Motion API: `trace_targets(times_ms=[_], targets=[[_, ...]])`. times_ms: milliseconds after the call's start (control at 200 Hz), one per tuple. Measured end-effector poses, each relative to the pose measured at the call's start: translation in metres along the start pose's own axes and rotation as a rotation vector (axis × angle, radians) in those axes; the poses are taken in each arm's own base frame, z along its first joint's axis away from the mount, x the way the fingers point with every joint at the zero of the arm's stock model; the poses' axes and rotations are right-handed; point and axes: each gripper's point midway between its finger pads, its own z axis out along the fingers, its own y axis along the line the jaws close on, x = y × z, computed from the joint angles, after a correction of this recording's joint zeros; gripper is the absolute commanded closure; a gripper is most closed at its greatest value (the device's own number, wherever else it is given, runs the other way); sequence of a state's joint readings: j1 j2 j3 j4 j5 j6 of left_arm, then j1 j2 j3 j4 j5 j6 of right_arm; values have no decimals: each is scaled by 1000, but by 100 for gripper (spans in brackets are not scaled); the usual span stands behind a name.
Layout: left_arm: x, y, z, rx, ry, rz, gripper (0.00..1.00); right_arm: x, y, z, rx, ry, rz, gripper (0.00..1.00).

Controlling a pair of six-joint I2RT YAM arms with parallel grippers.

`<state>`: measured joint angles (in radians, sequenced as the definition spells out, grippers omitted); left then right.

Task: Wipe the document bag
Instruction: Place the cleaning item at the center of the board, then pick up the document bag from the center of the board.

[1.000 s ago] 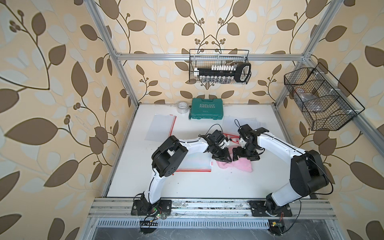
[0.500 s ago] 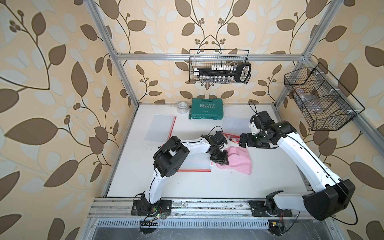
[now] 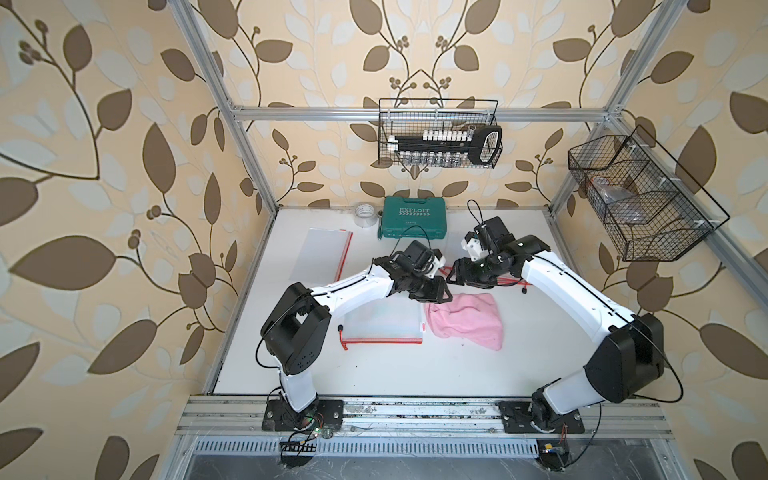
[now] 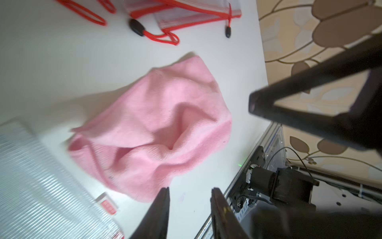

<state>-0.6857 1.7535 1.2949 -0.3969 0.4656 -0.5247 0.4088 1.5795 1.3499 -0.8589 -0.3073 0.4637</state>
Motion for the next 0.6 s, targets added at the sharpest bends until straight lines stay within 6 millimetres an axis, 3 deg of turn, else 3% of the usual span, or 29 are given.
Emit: trace_targets(times_ms=[75,180,265,405,600], targets=[[6,49,-7,-108,-6,-110,68,2,8,22,-30,48,-6,38],[39,129,-15,-299,39,-279,67,8,22,60,-62,146,-21,37],[65,170,-23,-409,73,-371,66,10,36,91,-105,208,-33,37],[62,180,-31,-452,31,-384,66,27,54,126,-135,290,-52,37],[62,188,-32,-490,13,-389,66,44,56,147,-97,343,-43,33]])
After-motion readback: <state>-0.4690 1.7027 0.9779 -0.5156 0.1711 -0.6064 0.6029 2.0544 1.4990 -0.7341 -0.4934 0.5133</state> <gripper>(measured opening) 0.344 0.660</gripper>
